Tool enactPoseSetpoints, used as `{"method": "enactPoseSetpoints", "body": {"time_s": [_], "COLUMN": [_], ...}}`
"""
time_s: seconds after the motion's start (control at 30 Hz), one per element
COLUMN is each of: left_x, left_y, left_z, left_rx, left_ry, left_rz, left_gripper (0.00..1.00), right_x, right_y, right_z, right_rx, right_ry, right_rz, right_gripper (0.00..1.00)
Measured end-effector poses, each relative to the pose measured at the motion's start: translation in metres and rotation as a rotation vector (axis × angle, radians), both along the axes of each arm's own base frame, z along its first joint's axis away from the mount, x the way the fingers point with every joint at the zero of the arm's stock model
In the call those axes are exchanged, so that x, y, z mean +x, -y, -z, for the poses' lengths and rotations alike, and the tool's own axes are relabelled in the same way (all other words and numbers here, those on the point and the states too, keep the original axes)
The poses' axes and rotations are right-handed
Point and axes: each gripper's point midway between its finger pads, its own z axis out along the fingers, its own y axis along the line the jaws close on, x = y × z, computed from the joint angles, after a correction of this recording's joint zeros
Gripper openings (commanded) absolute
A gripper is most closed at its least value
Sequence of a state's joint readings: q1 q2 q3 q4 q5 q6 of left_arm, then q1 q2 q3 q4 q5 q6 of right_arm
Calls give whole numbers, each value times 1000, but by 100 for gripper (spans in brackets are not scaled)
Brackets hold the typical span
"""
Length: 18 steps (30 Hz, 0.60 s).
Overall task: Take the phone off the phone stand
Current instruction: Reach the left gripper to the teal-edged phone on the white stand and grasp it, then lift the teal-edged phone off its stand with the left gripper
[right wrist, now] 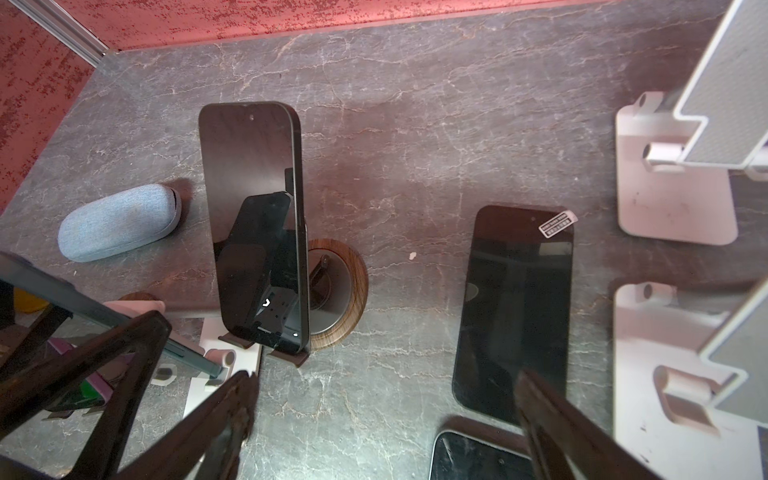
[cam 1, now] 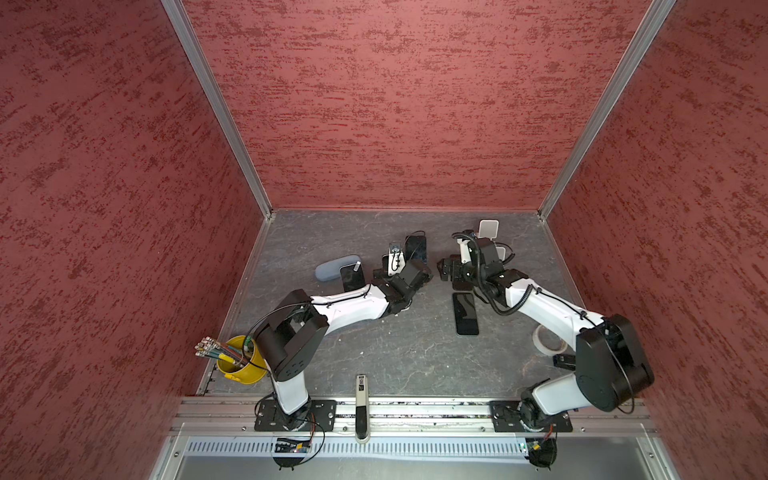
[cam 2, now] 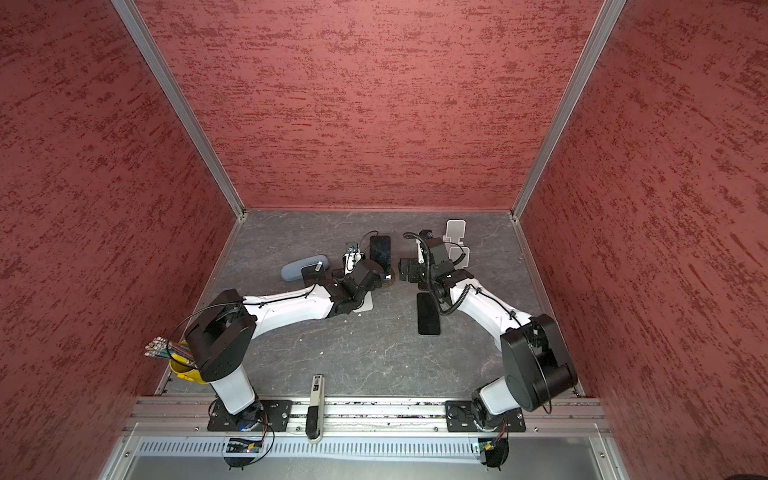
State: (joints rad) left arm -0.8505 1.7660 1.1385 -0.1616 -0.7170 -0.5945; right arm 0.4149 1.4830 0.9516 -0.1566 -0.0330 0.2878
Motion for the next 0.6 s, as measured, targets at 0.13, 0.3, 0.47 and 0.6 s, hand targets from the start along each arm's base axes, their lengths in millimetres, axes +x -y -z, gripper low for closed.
{"method": "enactPoseSetpoints", "body": {"time_s": [0.13,0.3,0.47,0.6], "left_x": [2,6,7,7], "left_y": [-1,-3,-5,-5], "left_z": [-2,-4,-3,-2], "left_rx": [-5,-4,7,11], "left_ry": [9,24,27,25], "left_rz": [-7,-16,-23,-22], "left_gripper": [92,81,73,66], "right_x": [0,0,1,0], "right_y": [0,0,-1,-1], "right_z": [0,1,2,2], "right_rx": [1,1,0,1], "right_ry": [1,0,-4,-5], "right_rz": [-1,-1,-2,-4], "right_gripper": [99,99,99,99]}}
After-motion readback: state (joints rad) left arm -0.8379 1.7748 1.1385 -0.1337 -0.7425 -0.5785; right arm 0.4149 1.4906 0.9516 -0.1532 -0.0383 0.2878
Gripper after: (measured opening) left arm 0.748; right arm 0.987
